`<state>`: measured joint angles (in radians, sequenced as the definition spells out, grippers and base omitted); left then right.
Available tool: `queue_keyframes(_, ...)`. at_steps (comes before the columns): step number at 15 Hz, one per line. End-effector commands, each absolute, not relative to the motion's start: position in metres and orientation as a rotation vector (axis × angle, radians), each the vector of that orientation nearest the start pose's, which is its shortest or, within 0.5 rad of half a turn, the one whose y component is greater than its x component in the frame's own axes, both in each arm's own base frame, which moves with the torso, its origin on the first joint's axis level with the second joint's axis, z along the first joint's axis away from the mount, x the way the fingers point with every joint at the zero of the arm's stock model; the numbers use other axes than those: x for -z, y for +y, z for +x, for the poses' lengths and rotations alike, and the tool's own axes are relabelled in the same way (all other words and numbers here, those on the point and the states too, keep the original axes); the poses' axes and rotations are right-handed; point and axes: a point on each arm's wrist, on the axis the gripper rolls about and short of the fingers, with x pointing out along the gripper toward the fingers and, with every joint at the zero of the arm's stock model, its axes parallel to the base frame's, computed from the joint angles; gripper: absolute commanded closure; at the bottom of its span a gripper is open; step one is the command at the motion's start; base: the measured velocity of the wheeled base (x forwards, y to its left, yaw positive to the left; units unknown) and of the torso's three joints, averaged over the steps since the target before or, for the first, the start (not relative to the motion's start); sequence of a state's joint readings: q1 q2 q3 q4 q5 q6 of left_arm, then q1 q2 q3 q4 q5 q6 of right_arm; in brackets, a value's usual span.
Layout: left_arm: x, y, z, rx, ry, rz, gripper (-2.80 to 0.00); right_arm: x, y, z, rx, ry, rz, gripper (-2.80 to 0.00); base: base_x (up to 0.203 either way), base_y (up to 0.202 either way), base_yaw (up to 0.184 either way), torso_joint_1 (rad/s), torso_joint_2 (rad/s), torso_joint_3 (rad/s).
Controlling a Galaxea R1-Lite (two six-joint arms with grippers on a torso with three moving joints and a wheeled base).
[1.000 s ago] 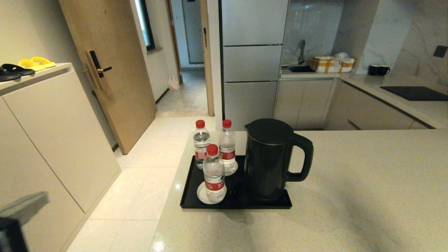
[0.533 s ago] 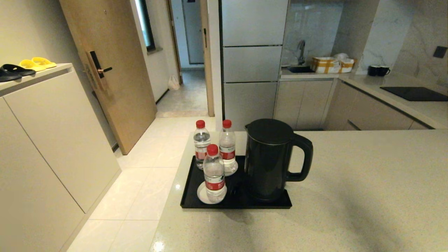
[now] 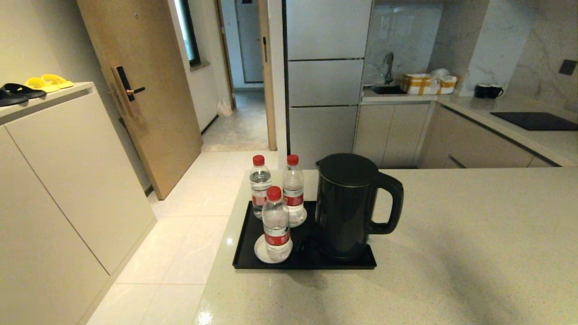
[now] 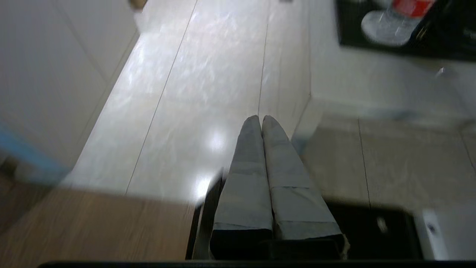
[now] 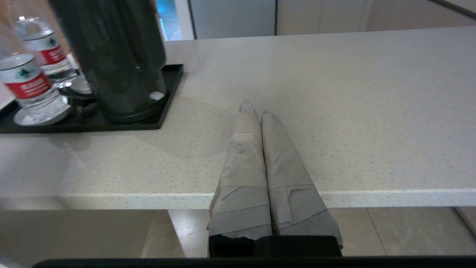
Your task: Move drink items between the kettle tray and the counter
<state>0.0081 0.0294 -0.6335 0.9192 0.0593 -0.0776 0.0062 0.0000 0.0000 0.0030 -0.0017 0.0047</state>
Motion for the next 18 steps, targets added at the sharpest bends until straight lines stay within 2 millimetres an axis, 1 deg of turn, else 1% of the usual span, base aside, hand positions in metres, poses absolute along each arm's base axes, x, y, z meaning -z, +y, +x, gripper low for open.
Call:
queue_keyframes(1,-0.113,0.001,-0.055,-0.060,0.126,-0.049,0.00,-0.075,0.000,-0.023,-0.005,0.006,0.005,0.00,0.000,0.000,0.000,0.000,0.00,0.000)
queue_keyframes(2,-0.098,0.001,-0.039,-0.048,0.077,-0.026,0.00,-0.075,0.000,-0.023,-0.005,0.006,0.005,0.00,0.000,0.000,0.000,0.000,0.00,0.000)
queue_keyframes(3,-0.084,0.001,-0.029,-0.035,0.051,-0.008,0.00,-0.075,0.000,-0.023,-0.005,0.006,0.005,0.00,0.000,0.000,0.000,0.000,0.00,0.000)
queue_keyframes(4,-0.071,0.000,-0.024,-0.023,0.063,0.012,0.00,-0.075,0.000,-0.023,-0.005,0.006,0.005,0.00,0.000,0.000,0.000,0.000,0.00,0.000)
queue_keyframes(5,-0.064,0.000,-0.022,-0.015,0.085,0.027,0.00,-0.075,0.000,-0.023,-0.005,0.006,0.005,0.00,0.000,0.000,0.000,0.000,0.00,0.000)
queue_keyframes(7,-0.072,0.000,-0.023,-0.004,0.044,0.049,0.00,-0.075,0.000,-0.023,-0.005,0.006,0.005,0.00,0.000,0.000,0.000,0.000,0.00,0.000)
queue_keyframes(18,-0.072,0.000,-0.023,-0.004,0.043,0.049,0.00,-0.075,0.000,-0.023,-0.005,0.006,0.005,0.00,0.000,0.000,0.000,0.000,0.00,0.000)
